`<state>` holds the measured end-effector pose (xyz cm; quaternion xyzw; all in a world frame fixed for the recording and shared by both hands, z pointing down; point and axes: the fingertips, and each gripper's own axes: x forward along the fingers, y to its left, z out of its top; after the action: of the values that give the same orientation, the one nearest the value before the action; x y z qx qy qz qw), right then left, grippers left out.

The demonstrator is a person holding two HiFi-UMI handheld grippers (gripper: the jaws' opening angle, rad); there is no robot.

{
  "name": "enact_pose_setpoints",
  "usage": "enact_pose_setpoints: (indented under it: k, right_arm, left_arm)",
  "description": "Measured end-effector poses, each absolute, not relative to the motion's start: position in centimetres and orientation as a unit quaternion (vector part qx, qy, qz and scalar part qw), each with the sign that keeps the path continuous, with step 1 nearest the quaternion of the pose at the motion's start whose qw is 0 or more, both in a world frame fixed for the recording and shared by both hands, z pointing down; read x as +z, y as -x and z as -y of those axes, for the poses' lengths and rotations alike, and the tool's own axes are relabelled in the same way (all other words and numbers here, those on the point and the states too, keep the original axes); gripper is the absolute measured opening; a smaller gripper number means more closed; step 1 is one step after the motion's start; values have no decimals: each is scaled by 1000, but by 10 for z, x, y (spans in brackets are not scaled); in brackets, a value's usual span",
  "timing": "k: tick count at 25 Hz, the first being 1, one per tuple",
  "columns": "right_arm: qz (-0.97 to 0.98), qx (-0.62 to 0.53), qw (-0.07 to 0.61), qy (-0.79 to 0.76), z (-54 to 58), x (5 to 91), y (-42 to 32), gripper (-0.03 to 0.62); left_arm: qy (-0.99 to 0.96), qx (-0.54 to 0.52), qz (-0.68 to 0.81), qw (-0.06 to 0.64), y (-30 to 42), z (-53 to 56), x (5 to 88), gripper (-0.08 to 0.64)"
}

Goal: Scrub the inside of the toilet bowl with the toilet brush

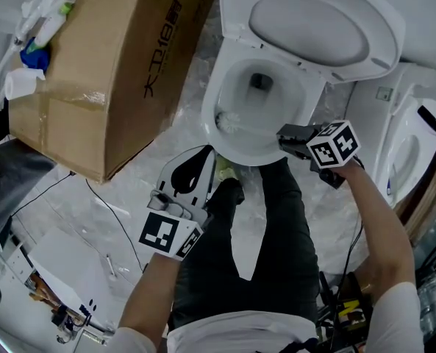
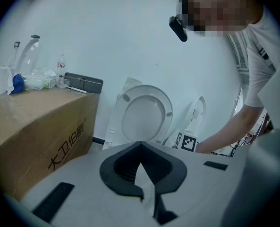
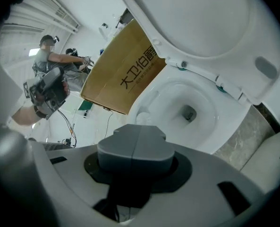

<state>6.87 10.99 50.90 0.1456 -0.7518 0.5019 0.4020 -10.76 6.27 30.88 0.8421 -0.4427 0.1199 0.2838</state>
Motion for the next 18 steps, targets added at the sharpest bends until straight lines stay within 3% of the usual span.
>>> enact_pose_setpoints:
  k: [18]
  right_arm:
    - [779, 293, 555, 12, -130, 483, -92, 160]
  left_arm:
    - [-834, 116, 451, 294, 106, -70, 315, 6]
